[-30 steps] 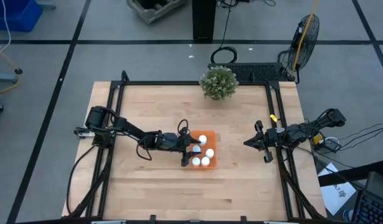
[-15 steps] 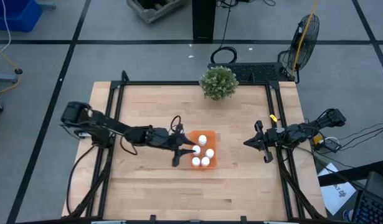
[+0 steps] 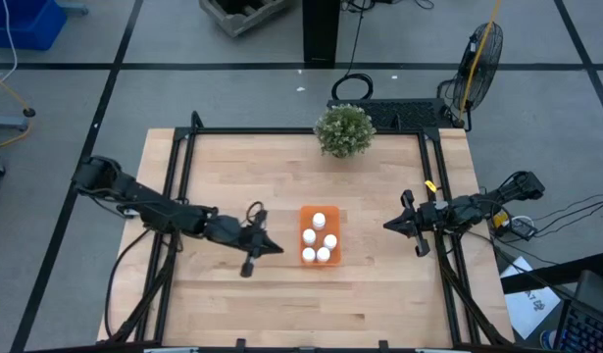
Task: Pick and place pill bottles into a basket
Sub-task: Return to Home Position
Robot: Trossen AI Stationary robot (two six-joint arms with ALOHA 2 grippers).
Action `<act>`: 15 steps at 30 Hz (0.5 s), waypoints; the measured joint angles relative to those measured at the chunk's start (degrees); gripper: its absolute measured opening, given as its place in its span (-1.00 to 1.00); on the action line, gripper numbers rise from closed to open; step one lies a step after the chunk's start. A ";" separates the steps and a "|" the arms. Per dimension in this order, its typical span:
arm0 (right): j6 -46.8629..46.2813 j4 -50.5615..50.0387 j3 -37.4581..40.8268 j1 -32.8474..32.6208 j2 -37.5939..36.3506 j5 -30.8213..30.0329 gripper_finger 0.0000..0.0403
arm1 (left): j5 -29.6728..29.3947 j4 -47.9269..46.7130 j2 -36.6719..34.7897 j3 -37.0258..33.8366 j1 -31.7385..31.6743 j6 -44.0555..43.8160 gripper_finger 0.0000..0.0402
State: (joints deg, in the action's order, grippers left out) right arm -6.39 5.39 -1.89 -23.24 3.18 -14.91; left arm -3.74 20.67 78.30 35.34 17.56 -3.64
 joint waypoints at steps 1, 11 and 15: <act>-0.01 0.00 -0.01 0.01 0.00 -0.01 -1.00 | -0.83 1.03 -1.18 -1.62 0.61 -0.17 -0.94; 0.01 0.02 -0.02 0.02 0.00 -0.01 -1.00 | -5.32 8.27 -18.40 -21.06 4.07 -0.18 -0.80; 0.01 0.02 0.00 0.01 0.00 0.01 -1.00 | -5.61 13.09 -25.06 -28.38 5.81 -1.15 -0.70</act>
State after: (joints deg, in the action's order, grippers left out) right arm -6.37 5.41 -1.89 -23.24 3.18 -14.90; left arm -9.35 33.76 53.24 6.96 23.37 -4.79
